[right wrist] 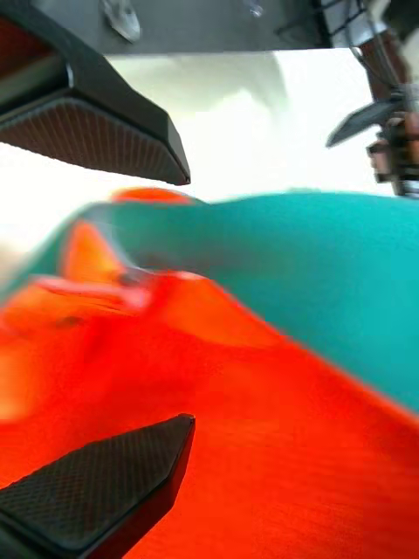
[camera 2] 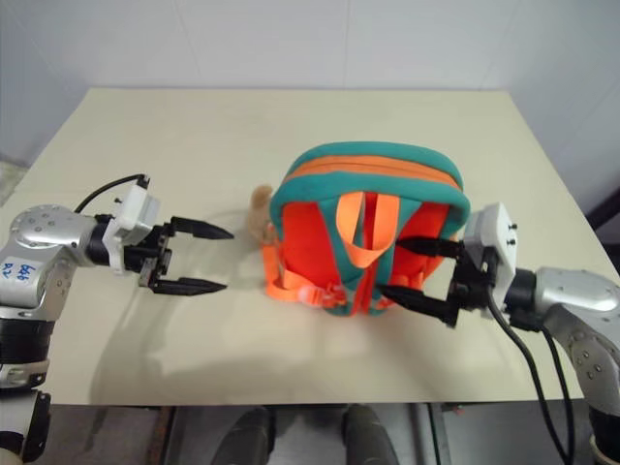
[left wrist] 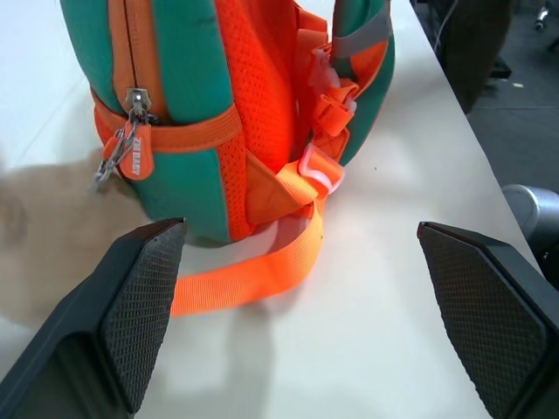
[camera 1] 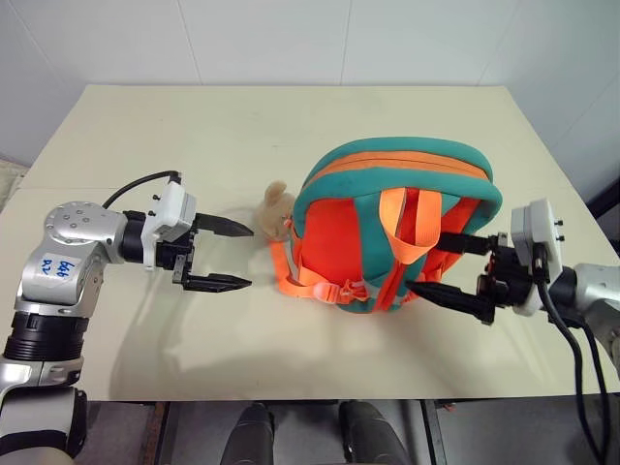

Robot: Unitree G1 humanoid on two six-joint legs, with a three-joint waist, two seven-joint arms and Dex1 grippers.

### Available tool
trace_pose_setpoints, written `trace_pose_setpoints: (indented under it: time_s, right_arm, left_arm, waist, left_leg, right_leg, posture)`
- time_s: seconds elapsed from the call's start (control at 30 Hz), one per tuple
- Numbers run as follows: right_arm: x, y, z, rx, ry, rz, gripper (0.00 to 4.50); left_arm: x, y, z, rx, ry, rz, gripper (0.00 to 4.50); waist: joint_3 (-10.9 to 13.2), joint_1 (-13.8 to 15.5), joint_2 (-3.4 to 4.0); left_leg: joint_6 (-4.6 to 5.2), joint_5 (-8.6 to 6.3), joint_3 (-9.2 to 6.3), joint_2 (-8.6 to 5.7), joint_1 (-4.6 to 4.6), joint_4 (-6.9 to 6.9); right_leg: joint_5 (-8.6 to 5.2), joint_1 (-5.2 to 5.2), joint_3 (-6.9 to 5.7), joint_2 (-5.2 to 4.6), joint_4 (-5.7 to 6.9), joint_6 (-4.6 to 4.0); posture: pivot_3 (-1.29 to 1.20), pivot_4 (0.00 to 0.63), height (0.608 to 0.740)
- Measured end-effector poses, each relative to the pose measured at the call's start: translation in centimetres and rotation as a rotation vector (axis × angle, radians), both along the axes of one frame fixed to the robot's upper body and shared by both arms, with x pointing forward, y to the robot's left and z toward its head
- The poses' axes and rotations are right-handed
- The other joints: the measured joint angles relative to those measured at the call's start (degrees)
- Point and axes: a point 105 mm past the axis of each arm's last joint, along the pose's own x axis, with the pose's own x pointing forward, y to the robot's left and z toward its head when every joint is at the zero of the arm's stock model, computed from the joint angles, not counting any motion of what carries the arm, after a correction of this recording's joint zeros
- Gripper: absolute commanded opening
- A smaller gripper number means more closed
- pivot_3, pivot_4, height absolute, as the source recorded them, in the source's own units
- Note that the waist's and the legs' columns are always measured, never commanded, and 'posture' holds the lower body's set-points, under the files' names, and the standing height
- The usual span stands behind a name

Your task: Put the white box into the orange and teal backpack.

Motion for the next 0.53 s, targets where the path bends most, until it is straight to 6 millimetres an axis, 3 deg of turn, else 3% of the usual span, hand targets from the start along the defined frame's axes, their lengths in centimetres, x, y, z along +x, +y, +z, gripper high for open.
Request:
trace_pose_setpoints:
  time_s: [0.1, 0.3, 0.53]
  right_arm:
    - [-0.5, -2.2, -0.7, -0.053, 0.002, -0.061, 4.47]
    - [-0.6, -4.7, 0.5, -0.110, -0.090, -0.116, 4.47]
    - [0.5, -6.9, 1.3, -0.190, -0.134, -0.132, 4.47]
  left_arm:
    - [-0.2, 1.4, -0.5, -0.008, -0.001, 0.045, 4.50]
    - [-1.0, 4.3, -0.3, 0.003, -0.002, 0.137, 4.50]
    - [-0.5, 5.1, 0.9, -0.034, -0.077, 0.188, 4.50]
  waist:
    - [0.00, -0.22, 0.00]
    - [0.00, -0.12, 0.00]
    - [0.01, 0.00, 0.02]
  left_leg:
    - [0.02, -0.02, 0.08, 0.01, 0.06, -0.01]
    - [0.02, -0.02, 0.08, 0.06, 0.16, -0.01]
    - [0.02, -0.02, 0.11, 0.06, 0.19, 0.00]
  right_leg:
    - [0.01, 0.06, 0.04, 0.00, -0.10, -0.01]
    - [0.03, 0.20, 0.01, 0.01, -0.24, -0.05]
    - [0.18, 0.53, 0.01, -0.03, -0.82, 0.03]
  posture:
    - [0.00, 0.150, 0.740]
    - [0.00, 0.150, 0.740]
    - [0.00, 0.150, 0.740]
